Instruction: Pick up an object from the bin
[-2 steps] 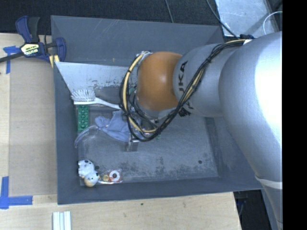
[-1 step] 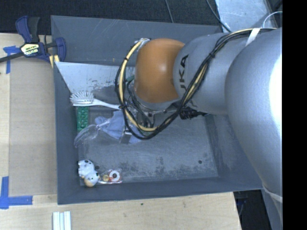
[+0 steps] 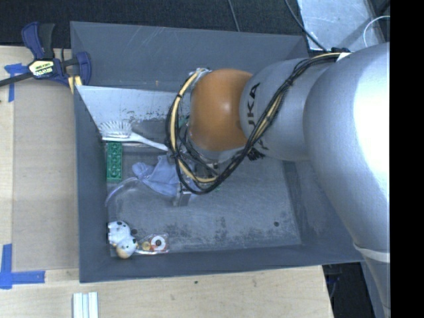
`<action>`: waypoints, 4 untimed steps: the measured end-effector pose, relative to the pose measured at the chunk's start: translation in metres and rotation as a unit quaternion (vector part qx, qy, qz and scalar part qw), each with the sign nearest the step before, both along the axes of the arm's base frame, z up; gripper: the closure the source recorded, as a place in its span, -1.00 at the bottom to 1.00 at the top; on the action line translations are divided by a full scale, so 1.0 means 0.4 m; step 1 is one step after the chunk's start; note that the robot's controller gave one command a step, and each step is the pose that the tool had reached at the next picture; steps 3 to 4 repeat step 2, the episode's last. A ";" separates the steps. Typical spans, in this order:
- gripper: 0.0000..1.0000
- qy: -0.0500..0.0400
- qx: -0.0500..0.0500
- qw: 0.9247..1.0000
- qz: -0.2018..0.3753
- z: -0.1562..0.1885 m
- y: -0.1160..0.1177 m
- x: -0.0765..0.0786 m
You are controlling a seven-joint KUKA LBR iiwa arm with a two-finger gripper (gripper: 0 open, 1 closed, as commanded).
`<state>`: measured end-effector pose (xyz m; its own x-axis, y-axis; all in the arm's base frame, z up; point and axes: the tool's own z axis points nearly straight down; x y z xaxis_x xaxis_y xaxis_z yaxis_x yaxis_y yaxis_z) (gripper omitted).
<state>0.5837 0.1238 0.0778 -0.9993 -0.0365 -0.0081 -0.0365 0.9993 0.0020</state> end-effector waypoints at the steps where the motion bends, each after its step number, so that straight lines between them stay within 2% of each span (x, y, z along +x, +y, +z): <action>1: -1.00 -0.006 0.004 0.987 -0.160 -0.014 0.058 0.046; 2: 1.00 -0.003 0.001 1.000 -0.008 0.004 0.001 0.006; 4: 1.00 -0.003 0.001 1.000 -0.008 0.004 0.001 0.006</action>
Offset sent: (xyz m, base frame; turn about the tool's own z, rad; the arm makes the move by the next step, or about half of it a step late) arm 0.0008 0.0009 -0.0001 0.0162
